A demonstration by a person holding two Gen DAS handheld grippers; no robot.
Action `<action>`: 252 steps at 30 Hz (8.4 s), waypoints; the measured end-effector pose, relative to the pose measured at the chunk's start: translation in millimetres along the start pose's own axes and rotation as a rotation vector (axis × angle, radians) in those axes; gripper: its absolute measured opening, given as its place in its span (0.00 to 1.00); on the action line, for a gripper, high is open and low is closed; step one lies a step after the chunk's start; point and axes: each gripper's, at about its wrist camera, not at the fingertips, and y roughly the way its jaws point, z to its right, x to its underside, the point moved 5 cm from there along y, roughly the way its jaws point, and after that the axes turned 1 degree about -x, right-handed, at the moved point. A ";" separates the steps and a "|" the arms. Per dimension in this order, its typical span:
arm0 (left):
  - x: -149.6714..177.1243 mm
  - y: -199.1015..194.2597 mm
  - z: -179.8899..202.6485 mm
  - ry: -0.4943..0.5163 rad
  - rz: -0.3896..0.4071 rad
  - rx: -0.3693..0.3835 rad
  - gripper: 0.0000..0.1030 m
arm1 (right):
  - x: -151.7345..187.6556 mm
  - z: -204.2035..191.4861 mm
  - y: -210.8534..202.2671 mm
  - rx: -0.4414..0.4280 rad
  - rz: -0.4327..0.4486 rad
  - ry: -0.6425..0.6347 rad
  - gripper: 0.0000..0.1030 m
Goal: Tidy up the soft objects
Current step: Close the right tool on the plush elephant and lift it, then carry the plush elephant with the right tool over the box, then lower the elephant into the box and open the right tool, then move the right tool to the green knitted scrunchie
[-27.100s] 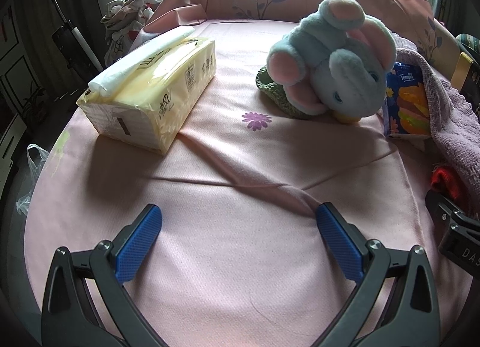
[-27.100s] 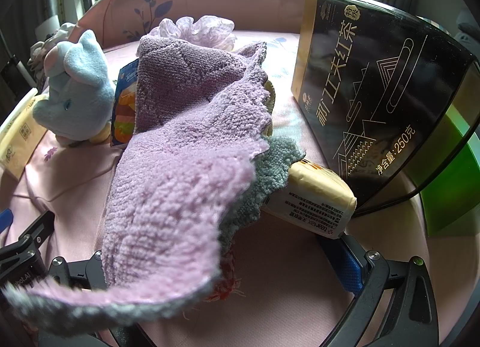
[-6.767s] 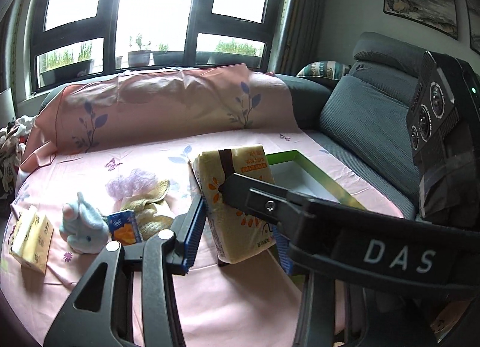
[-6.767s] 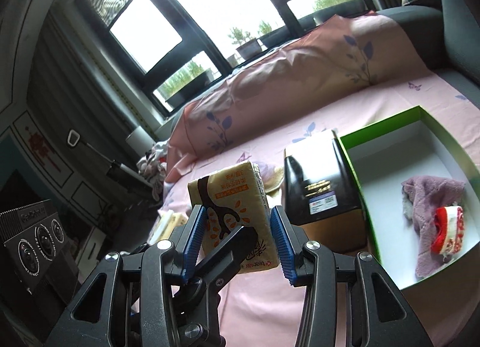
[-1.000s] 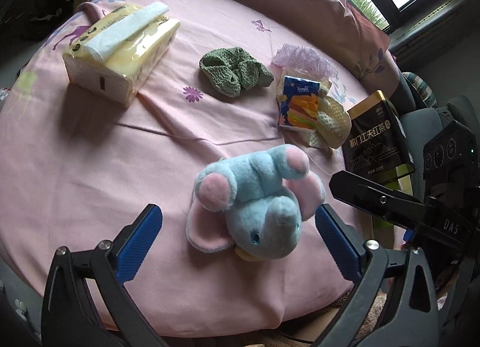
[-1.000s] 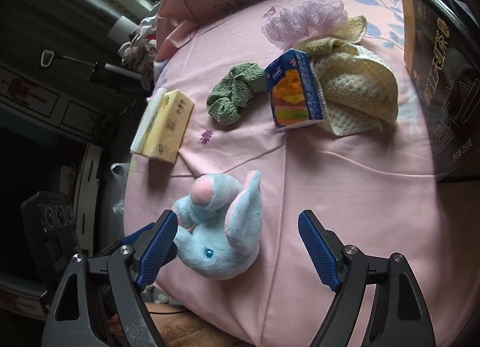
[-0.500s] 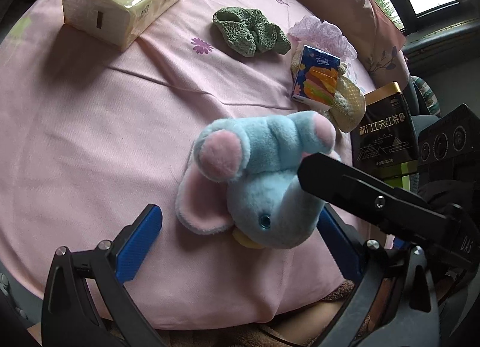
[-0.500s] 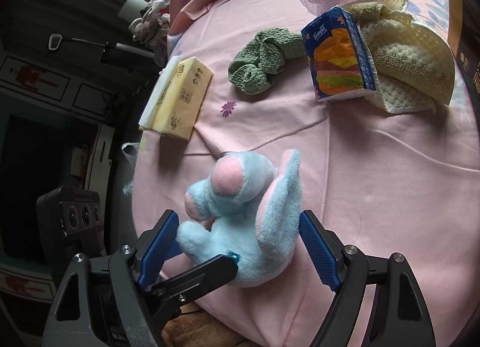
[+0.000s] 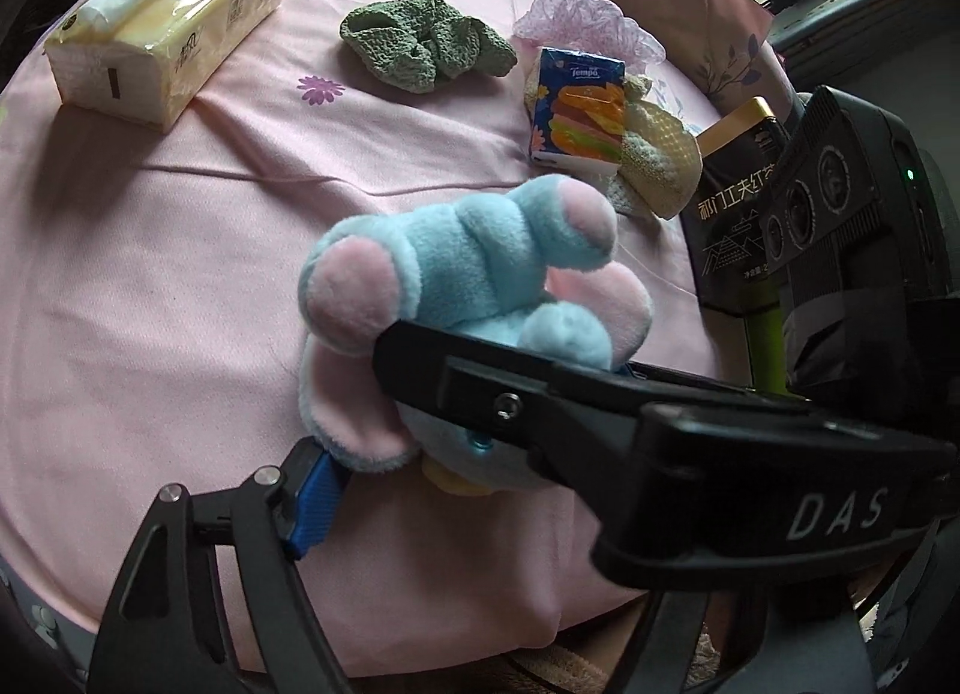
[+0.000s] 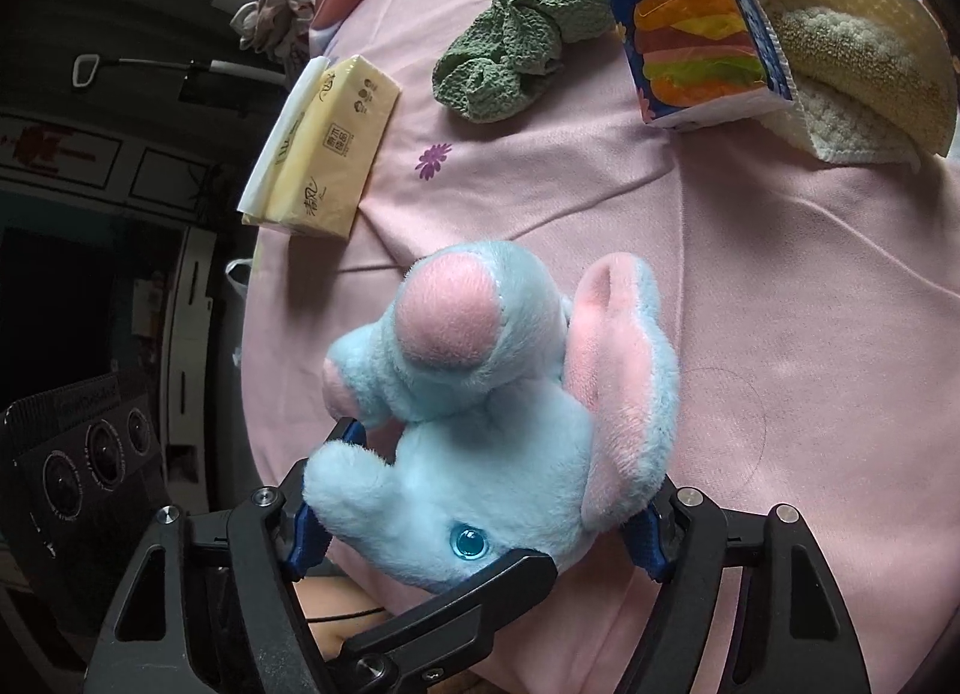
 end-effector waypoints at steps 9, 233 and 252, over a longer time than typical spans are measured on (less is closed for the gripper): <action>-2.8 -10.6 9.0 0.044 0.050 -0.008 0.61 | 0.3 -6.0 -7.2 -0.016 0.029 -0.024 0.74; -77.4 -151.3 -48.5 -0.182 0.545 -0.153 0.97 | -90.6 -30.8 -104.2 0.293 0.429 -0.073 0.54; -78.5 -157.1 -65.2 -0.180 0.537 -0.239 0.96 | -154.1 -10.7 31.8 0.517 0.229 -0.048 0.14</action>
